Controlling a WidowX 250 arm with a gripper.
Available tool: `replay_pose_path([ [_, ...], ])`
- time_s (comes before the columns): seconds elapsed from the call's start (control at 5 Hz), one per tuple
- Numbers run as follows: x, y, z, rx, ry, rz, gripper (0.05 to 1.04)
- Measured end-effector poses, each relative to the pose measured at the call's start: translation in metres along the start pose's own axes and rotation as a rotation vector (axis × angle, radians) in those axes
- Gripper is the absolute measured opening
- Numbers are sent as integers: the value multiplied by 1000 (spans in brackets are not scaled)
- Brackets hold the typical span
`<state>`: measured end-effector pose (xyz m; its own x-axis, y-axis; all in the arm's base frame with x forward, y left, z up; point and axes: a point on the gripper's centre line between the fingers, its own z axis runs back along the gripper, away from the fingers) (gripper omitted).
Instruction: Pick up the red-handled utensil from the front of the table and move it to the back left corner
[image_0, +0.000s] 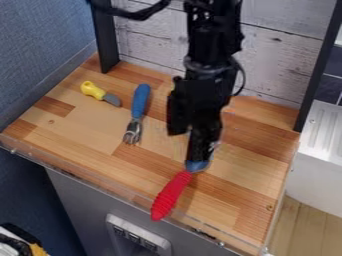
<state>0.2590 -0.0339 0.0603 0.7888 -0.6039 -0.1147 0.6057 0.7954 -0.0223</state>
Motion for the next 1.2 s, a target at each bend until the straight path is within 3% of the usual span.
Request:
replay_pose_path([
  [0.2, -9, -6, -2, -3, -11, 107, 999],
  [0.6, -11, -13, -18, -24, -42, 467, 997],
  [0.8, -5, -17, -33, -32, -44, 529, 998],
  [1.0, 0, -21, -44, -29, -47, 482, 998],
  [1.2, 3, -24, -48, -15, -57, 335, 998],
])
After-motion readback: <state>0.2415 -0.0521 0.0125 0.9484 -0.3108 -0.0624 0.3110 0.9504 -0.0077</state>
